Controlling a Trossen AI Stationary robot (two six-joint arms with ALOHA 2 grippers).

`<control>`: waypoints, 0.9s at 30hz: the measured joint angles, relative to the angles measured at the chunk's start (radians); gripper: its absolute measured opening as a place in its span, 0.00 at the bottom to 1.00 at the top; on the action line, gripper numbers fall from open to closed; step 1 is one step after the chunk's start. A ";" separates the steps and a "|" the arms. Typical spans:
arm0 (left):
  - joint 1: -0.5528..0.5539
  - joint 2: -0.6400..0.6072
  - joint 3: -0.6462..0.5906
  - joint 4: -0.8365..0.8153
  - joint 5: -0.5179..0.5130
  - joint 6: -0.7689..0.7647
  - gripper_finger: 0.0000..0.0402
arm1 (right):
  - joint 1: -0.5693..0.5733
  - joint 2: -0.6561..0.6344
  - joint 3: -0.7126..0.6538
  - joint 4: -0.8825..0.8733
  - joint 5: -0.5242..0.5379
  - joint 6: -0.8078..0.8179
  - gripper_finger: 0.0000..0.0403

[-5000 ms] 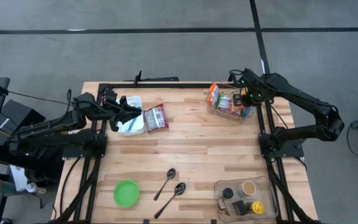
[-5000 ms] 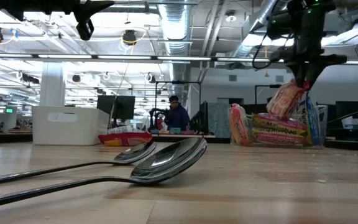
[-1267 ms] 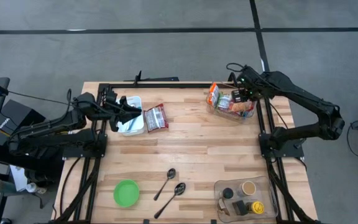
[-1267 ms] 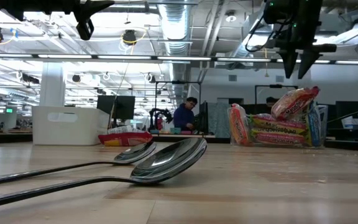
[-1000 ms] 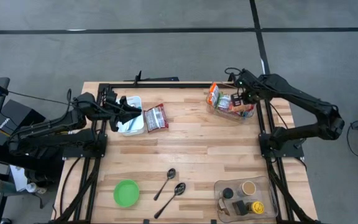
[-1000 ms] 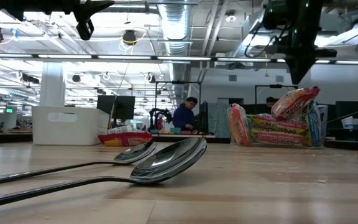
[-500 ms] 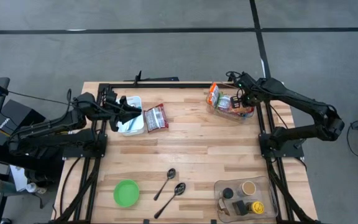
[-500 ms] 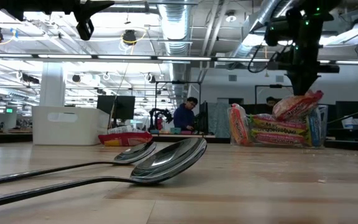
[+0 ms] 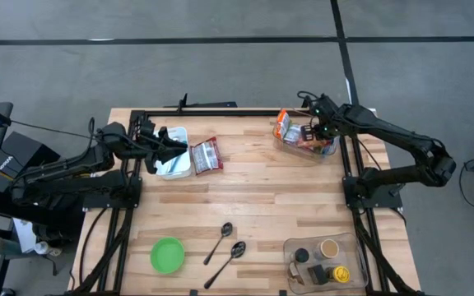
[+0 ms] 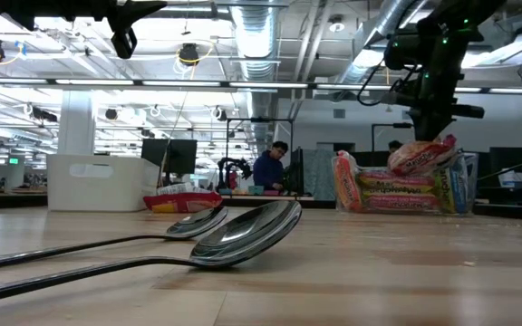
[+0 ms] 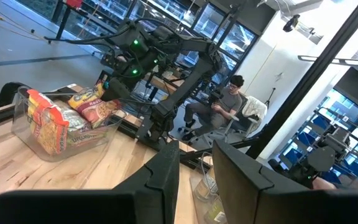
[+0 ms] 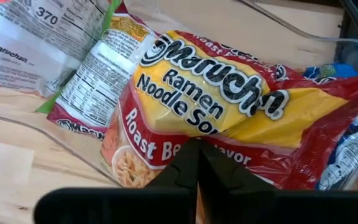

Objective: Pick & Place Food Item
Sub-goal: Put the right red noodle pack into the top transparent bin

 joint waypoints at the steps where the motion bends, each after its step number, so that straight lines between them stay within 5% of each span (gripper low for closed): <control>1: 0.000 0.000 0.000 0.000 0.000 0.000 0.23 | 0.000 0.000 0.000 0.007 -0.002 -0.002 0.00; 12: 0.000 0.000 0.000 0.000 0.001 0.000 0.23 | 0.000 0.001 0.000 0.100 -0.055 -0.002 0.00; 27: 0.000 0.000 0.000 0.000 0.003 0.000 0.23 | 0.001 0.001 0.000 -0.062 -0.021 0.025 0.00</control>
